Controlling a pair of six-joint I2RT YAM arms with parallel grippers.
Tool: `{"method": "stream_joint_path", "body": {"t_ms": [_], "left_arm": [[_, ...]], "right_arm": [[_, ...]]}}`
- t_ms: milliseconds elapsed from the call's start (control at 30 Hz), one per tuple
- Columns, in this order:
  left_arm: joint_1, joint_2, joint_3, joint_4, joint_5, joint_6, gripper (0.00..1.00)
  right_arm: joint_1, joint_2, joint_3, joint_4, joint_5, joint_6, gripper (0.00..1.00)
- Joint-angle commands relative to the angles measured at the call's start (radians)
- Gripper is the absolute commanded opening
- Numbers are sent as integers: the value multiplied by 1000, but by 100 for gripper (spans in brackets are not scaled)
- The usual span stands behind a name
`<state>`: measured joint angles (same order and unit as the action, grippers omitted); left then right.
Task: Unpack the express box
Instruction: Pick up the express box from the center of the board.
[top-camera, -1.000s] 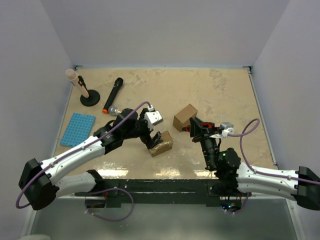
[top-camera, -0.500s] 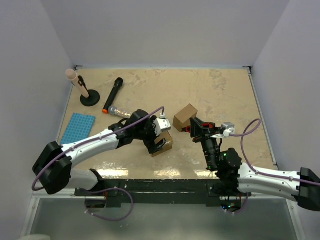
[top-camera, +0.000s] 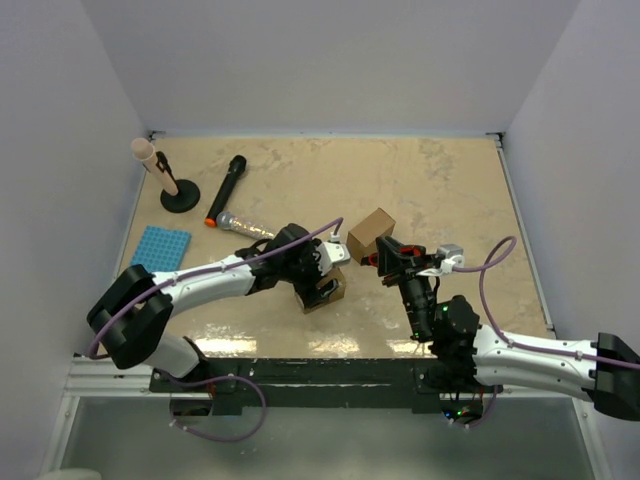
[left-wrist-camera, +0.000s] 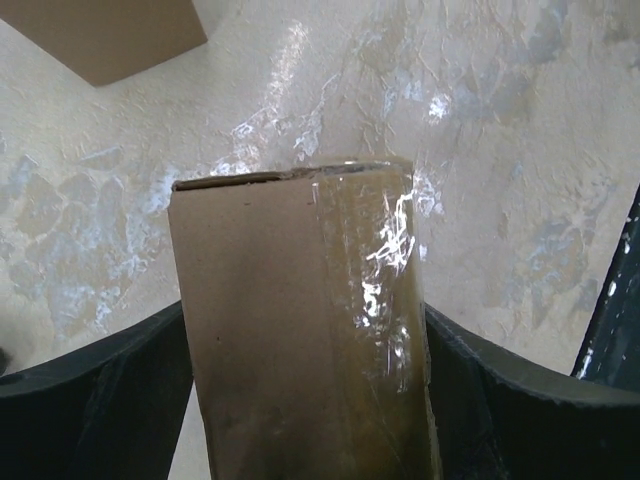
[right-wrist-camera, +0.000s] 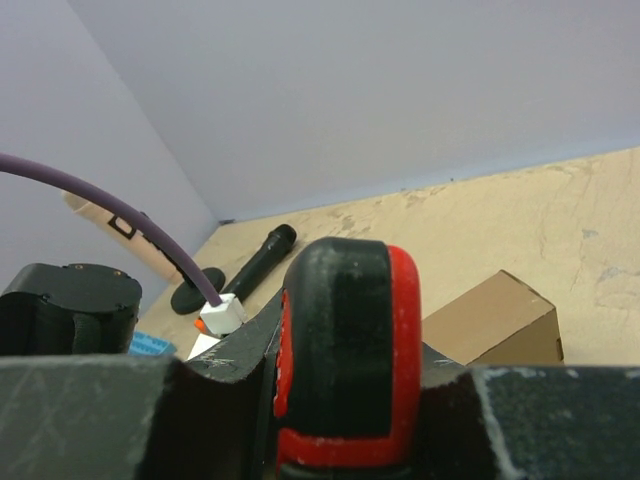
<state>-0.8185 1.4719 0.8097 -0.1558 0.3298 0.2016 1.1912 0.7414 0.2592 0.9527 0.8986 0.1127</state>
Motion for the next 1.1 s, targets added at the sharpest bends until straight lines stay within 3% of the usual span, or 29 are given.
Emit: {"method": "stream_joint_path", "body": {"t_ms": [0, 400, 633, 933, 1067], "left_arm": [[-2, 5, -1, 82, -17, 2, 80], [-4, -62, -105, 258, -28, -31, 47], [-2, -252, -239, 502, -31, -100, 40], [-4, -401, -343, 694, -35, -172, 28], [-4, -436, -337, 682, -46, -171, 20]], "right_arm": [[2, -11, 17, 31, -10, 4, 0], [2, 12, 38, 61, -61, -36, 0], [7, 82, 83, 208, -138, -148, 0], [93, 210, 196, 366, -201, -370, 0], [139, 236, 255, 357, -231, -458, 0]]}}
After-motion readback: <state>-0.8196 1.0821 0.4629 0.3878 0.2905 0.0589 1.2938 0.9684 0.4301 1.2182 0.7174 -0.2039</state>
